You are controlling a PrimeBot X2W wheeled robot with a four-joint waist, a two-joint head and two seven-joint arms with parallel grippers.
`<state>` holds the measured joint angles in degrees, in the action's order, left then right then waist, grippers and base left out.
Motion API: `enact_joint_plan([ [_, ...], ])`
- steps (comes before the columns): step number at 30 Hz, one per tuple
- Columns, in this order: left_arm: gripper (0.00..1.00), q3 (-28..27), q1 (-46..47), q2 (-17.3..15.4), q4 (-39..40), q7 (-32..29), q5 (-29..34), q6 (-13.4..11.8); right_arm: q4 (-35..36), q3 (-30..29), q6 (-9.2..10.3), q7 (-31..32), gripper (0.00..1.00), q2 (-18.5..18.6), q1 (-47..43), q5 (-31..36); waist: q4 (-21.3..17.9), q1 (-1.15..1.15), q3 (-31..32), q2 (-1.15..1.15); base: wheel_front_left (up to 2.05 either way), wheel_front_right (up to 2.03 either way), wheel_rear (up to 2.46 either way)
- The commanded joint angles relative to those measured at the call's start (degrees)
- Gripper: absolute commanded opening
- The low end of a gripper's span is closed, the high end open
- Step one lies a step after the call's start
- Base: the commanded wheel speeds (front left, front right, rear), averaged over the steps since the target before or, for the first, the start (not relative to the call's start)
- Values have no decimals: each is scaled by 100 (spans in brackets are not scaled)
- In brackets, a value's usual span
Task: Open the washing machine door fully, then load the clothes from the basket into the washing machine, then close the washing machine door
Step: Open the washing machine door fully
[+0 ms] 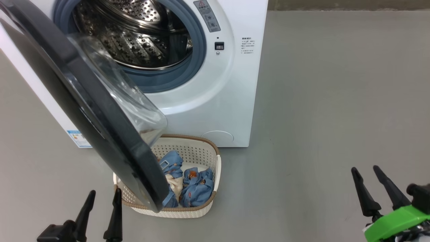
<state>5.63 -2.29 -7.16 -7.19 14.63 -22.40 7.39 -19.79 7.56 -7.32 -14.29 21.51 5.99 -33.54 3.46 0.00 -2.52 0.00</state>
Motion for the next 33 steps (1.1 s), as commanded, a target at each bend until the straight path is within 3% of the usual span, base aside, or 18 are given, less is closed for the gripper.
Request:
enact_joint_plan([
  [1,100,-196,236,-82,153,37,49,10,324,-209,-17,-70,100,-77,-165,333,25,0,-6,0,0,0,0],
  [9,100,-211,258,-92,160,37,46,10,559,-697,-17,-70,100,-527,-550,838,60,0,-19,0,0,0,0],
  [16,100,-236,344,-56,66,37,50,10,588,-775,-17,-71,100,-636,-616,940,101,0,-27,0,0,0,0],
  [17,96,-248,362,-30,72,37,12,10,586,-785,-17,-71,100,-644,-625,948,108,0,-20,0,0,0,0],
  [18,5,-267,381,-15,90,37,-20,10,584,-797,-17,-71,100,-651,-635,952,116,0,-12,0,0,0,0],
  [19,0,-304,403,-2,124,37,-41,10,584,-810,-17,-71,100,-655,-645,956,123,0,-4,0,0,0,0],
  [26,0,-823,606,135,856,37,-150,10,570,-859,-17,-71,100,-675,-700,972,142,0,63,0,0,0,0],
  [30,0,-1109,741,288,2020,37,-119,10,570,-864,-17,-71,100,-670,-772,966,137,0,125,0,0,0,0],
  [33,0,-901,745,355,2676,37,-52,10,597,-869,-17,-71,100,-677,-795,971,119,0,144,0,0,0,0],
])
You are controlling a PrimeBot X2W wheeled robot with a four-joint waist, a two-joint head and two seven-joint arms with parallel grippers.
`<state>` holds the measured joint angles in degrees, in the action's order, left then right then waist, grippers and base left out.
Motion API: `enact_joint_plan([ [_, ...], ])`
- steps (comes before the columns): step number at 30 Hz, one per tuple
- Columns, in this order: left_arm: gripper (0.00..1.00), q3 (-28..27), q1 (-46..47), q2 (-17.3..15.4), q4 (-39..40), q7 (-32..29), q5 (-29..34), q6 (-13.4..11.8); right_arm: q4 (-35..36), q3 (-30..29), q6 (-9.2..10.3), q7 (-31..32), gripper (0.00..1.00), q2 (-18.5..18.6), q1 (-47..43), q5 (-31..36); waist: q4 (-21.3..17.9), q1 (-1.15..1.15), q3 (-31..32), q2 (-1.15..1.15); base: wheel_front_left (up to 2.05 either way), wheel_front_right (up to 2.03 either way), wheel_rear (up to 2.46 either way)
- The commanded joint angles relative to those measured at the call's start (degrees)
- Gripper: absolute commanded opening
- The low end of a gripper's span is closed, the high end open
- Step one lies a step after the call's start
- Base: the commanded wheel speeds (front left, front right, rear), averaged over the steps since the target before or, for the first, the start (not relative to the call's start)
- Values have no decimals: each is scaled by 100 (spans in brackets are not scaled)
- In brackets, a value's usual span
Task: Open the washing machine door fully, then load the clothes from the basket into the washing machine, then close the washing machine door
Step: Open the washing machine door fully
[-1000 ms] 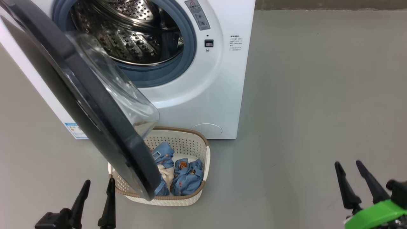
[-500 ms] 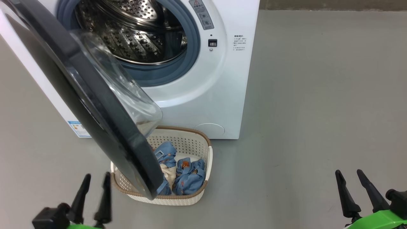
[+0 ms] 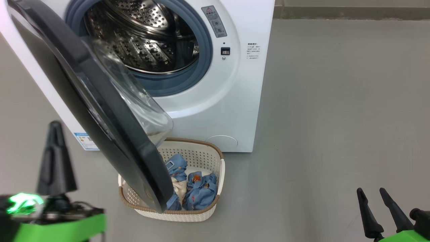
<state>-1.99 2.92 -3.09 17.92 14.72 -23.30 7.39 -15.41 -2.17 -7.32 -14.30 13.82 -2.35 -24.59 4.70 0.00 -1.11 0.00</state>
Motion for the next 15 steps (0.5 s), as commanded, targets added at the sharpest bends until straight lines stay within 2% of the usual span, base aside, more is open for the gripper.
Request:
enact_joint_plan([
  [1,0,36,197,-41,296,28,63,10,165,103,-17,-70,100,88,33,80,-11,0,10,0,0,0,0],
  [5,0,985,77,-109,295,28,193,10,178,123,-17,-70,100,79,9,80,-36,0,29,0,0,0,0],
  [9,0,1760,78,-168,-167,27,115,10,172,136,-17,-70,100,83,-4,87,-58,0,47,0,0,0,0],
  [15,0,2146,229,-104,-1069,27,-200,10,139,181,-17,-70,100,65,-9,100,-100,0,58,0,0,0,0],
])
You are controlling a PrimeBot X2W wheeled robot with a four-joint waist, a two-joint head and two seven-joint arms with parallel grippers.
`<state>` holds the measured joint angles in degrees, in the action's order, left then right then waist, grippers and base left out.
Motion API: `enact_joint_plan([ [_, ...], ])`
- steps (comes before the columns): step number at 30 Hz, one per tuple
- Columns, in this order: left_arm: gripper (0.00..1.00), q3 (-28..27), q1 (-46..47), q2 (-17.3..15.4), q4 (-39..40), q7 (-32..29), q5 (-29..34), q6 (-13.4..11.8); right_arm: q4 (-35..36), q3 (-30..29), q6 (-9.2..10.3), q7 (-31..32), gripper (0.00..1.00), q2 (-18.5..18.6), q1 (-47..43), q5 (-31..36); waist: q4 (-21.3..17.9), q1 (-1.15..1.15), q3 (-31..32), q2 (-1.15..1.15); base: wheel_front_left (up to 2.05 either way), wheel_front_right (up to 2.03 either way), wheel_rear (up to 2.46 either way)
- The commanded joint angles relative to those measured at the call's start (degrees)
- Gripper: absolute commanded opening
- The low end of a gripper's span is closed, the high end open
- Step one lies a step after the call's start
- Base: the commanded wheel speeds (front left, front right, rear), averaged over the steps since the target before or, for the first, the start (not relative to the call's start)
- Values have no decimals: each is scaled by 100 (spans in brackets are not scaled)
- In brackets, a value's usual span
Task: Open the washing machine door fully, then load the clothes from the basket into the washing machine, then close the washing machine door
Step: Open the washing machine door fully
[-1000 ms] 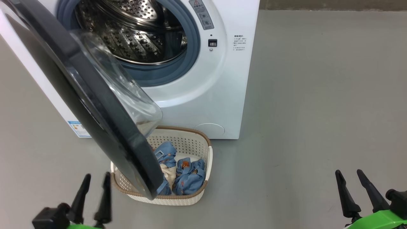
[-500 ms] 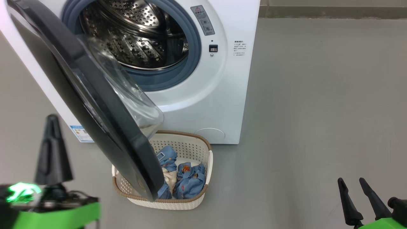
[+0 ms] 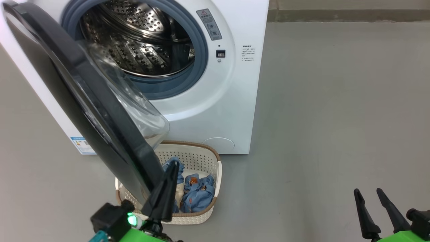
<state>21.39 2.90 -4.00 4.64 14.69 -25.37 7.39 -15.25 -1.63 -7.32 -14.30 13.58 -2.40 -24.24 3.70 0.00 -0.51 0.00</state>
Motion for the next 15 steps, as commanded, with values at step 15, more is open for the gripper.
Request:
enact_joint_plan([
  [15,0,-303,777,89,-1404,30,-222,5,113,205,-17,-70,100,58,106,72,-28,0,-96,0,0,0,0],
])
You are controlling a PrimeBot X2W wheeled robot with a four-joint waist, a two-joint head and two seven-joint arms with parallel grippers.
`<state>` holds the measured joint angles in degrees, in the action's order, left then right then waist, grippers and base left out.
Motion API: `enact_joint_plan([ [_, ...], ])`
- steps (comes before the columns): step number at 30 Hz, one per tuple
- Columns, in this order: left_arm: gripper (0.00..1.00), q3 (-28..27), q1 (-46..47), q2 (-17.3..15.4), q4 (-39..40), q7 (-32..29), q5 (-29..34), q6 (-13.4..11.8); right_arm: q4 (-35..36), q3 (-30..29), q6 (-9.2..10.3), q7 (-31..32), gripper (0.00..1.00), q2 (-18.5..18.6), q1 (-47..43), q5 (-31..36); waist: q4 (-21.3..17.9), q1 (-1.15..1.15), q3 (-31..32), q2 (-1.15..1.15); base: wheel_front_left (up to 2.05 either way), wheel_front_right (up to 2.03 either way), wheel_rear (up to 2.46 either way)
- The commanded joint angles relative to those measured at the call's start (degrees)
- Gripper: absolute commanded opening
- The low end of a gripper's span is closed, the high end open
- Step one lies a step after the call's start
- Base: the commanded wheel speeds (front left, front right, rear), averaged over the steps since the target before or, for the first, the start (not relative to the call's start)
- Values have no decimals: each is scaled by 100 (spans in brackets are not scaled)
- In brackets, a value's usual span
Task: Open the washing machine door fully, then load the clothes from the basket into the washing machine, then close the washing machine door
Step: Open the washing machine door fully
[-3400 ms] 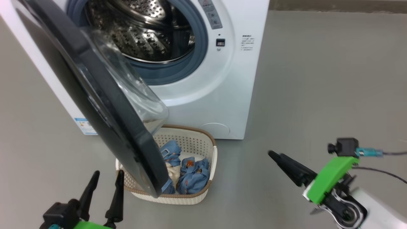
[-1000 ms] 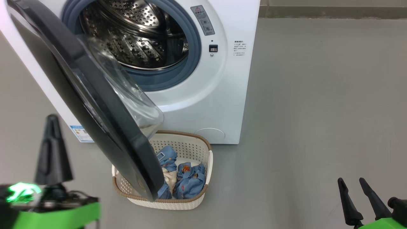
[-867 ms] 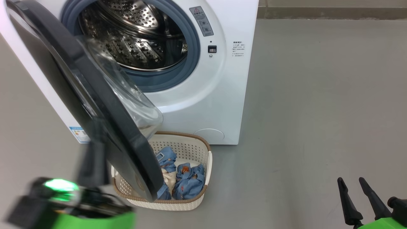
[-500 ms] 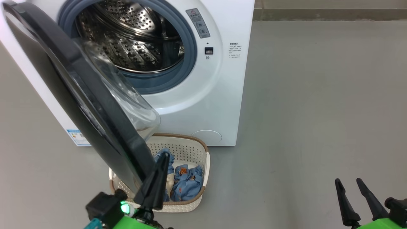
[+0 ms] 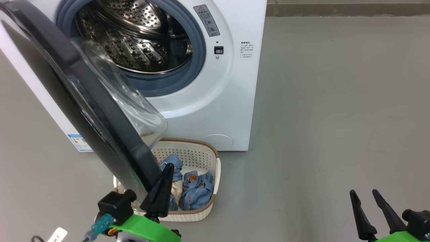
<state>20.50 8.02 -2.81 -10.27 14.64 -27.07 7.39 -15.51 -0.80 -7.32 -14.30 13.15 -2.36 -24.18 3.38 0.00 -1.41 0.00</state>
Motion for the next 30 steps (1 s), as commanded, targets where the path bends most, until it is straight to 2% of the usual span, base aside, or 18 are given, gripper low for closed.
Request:
enact_joint_plan([
  [1,0,-233,291,-29,41,35,-60,6,141,118,-17,-70,100,99,105,64,6,0,-11,0,0,0,0],
  [11,0,-386,365,-16,-134,36,-224,9,209,157,-17,-70,100,87,152,37,48,0,-57,0,0,0,0],
  [30,0,-852,-104,-64,225,36,-265,9,262,146,-17,-70,100,122,202,20,370,0,-132,0,0,0,0],
])
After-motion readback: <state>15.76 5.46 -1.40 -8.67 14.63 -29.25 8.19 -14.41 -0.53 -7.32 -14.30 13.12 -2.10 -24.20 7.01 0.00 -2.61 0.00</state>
